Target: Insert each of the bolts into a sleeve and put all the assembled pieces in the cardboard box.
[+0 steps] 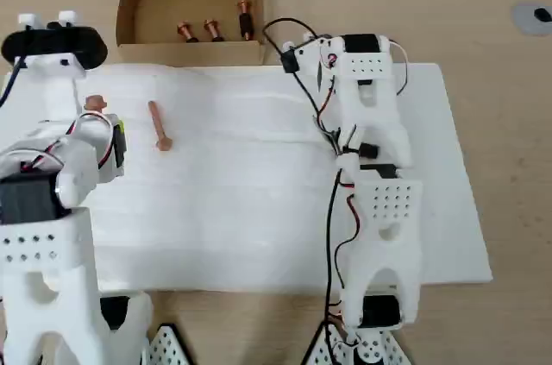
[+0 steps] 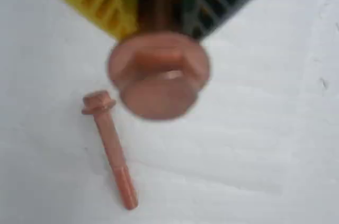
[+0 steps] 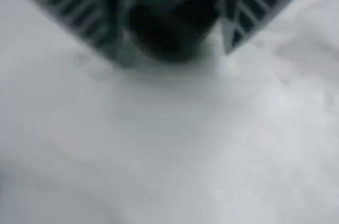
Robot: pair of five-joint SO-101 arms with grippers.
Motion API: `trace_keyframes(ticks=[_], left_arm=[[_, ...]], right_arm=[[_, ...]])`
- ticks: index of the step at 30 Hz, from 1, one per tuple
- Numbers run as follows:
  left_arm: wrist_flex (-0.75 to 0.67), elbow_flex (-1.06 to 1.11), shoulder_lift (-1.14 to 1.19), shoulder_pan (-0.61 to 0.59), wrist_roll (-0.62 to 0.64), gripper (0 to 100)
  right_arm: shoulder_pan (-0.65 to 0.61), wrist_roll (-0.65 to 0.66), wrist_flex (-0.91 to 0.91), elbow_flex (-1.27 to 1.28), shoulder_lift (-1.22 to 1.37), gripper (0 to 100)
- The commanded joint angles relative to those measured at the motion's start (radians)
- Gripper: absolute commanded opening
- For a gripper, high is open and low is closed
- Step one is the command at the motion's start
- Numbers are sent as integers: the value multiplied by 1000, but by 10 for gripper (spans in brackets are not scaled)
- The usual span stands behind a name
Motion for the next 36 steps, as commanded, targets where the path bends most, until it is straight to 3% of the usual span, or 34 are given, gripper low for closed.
trace_keyframes(ticks=[1,15,31,36], left_arm=[[-9,-5,-38,-11,-3,12],[41,-12,-38,-11,-3,12],[46,-11,-38,-9,-3,12],[72,-12,-38,-9,-3,12]], right_arm=[[-97,6,35,13,101,18],[-116,-52,100,-140,93,9],[-387,-44,94,-180,-4,9],[-348,-17,98,-179,-4,133]])
